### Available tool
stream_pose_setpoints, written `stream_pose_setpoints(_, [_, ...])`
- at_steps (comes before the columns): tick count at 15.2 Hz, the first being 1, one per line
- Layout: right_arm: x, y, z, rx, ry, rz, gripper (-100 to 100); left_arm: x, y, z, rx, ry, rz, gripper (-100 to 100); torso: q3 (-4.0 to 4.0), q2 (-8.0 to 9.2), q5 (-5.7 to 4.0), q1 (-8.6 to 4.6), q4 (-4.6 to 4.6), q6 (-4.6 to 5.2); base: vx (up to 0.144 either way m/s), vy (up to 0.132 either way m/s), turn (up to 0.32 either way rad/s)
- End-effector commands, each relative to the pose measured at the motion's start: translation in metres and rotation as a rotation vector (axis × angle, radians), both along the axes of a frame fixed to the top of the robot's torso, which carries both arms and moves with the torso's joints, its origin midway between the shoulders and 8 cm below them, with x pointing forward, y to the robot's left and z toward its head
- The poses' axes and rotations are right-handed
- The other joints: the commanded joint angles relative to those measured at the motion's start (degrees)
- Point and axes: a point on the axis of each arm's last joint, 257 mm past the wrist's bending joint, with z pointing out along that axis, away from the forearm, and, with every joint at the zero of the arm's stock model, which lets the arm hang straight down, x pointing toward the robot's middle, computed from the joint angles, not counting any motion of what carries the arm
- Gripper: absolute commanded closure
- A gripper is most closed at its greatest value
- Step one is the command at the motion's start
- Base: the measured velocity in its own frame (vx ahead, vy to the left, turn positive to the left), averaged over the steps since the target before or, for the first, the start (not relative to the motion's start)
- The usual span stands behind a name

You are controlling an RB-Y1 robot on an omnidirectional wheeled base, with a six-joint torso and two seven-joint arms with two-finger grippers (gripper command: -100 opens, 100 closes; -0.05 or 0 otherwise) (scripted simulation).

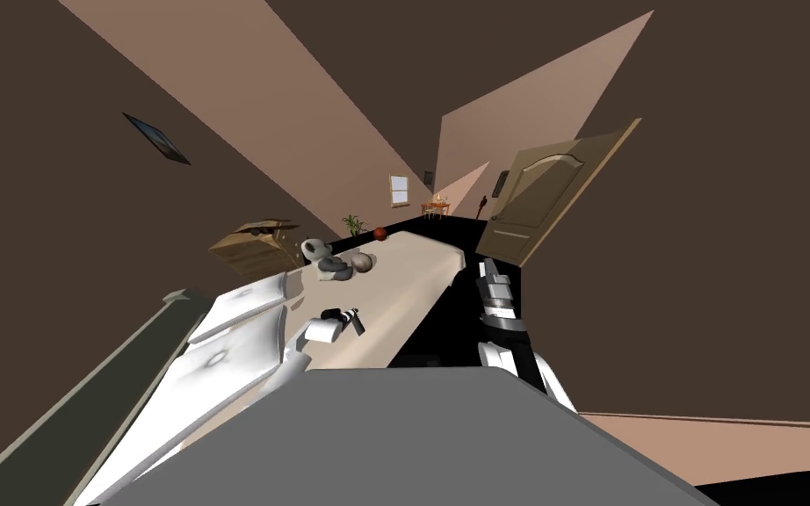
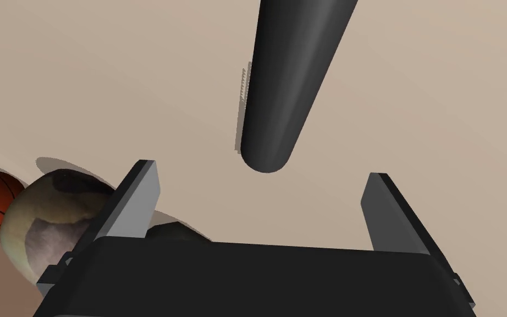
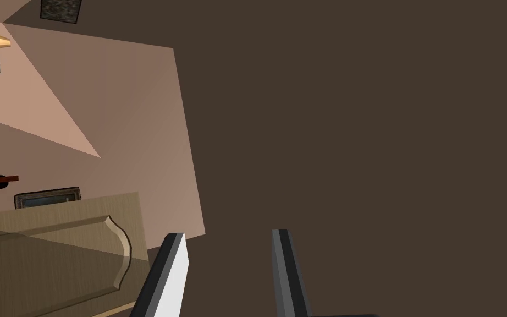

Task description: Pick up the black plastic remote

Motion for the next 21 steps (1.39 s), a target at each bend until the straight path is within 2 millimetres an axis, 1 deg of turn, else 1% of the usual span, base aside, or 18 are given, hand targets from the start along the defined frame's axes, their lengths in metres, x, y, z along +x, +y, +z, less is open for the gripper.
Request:
stream_pose_setpoints(1, [0.0,0.0,0.0,0.0,0.0,0.0,0,-0.009,0.005,-0.009,0.013,0.062,-0.004,-100,0.0,0.0,0.0,0.0,0.0,0.0,0.034,0.002,-0.085])
stream_pose_setpoints(2, [0.0,0.0,0.0,0.0,0.0,0.0,0,-0.01,0.005,-0.009,0.013,0.065,-0.004,-100,0.01,0.01,0.0,0.0,0.01,0.02,0.033,0.001,-0.102])
stream_pose_setpoints(3, [0.0,0.0,0.0,0.0,0.0,0.0,0,-0.016,0.009,-0.015,0.022,0.104,-0.009,-100,0.01,0.02,0.0,-0.01,0.01,0.02,0.037,-0.004,-0.134])
stream_pose_setpoints(8, [0.0,0.0,0.0,0.0,0.0,0.0,0,-0.033,0.016,-0.026,0.039,0.199,-0.014,-100,0.01,0.01,0.0,0.0,0.01,0.02,0.038,0.003,-0.096])
stream_pose_setpoints(9, [0.0,0.0,0.0,0.0,0.0,0.0,0,-0.039,0.019,-0.029,0.045,0.235,-0.017,-100,0.02,0.02,0.0,0.0,0.01,0.01,0.033,0.002,-0.103])
stream_pose_setpoints(10, [0.0,0.0,0.0,0.0,0.0,0.0,0,-0.039,0.019,-0.029,0.045,0.237,-0.017,-100,0.02,0.02,0.0,-0.01,0.01,0.02,0.033,0.0,-0.081])
stream_pose_setpoints(11, [0.0,0.0,0.0,0.0,0.0,0.0,0,-0.045,0.022,-0.032,0.05,0.27,-0.02,-100,0.02,0.03,0.0,-0.02,0.01,0.01,0.033,-0.002,-0.081])
stream_pose_setpoints(12, [0.0,0.0,0.0,0.0,0.0,0.0,0,-0.045,0.022,-0.032,0.05,0.27,-0.02,-100,0.02,0.03,-0.01,-0.03,0.01,0.01,0.029,0.0,-0.063])
stream_pose_setpoints(15, [0.0,0.0,0.0,0.0,0.0,0.0,0,-0.059,0.027,-0.038,0.06,0.345,-0.025,-100,0.02,0.03,-0.01,-0.03,0.01,0.02,0.035,0.002,-0.099])
stream_pose_setpoints(17, [0.0,0.0,0.0,0.0,0.0,0.0,0,-0.065,0.03,-0.04,0.064,0.376,-0.028,-100,0.01,0.01,0.0,-0.01,0.01,0.01,0.036,0.006,-0.082])
stream_pose_setpoints(18, [0.0,0.0,0.0,0.0,0.0,0.0,0,-0.061,0.028,-0.039,0.061,0.354,-0.026,-100,0.01,0.02,0.0,-0.01,0.01,0.01,0.019,0.005,-0.028])
stream_pose_setpoints(19, [0.0,0.0,0.0,0.0,0.0,0.0,0,-0.065,0.027,-0.049,0.06,0.359,-0.018,-100,0.03,0.06,0.0,-0.01,0.01,-0.01,0.012,0.017,-0.043])
stream_pose_setpoints(21, [0.0,0.0,0.0,0.0,0.0,0.0,0,-0.068,0.026,-0.056,0.058,0.358,-0.012,-100,0.06,0.11,0.01,0.06,0.02,0.0,0.013,0.034,-0.069])
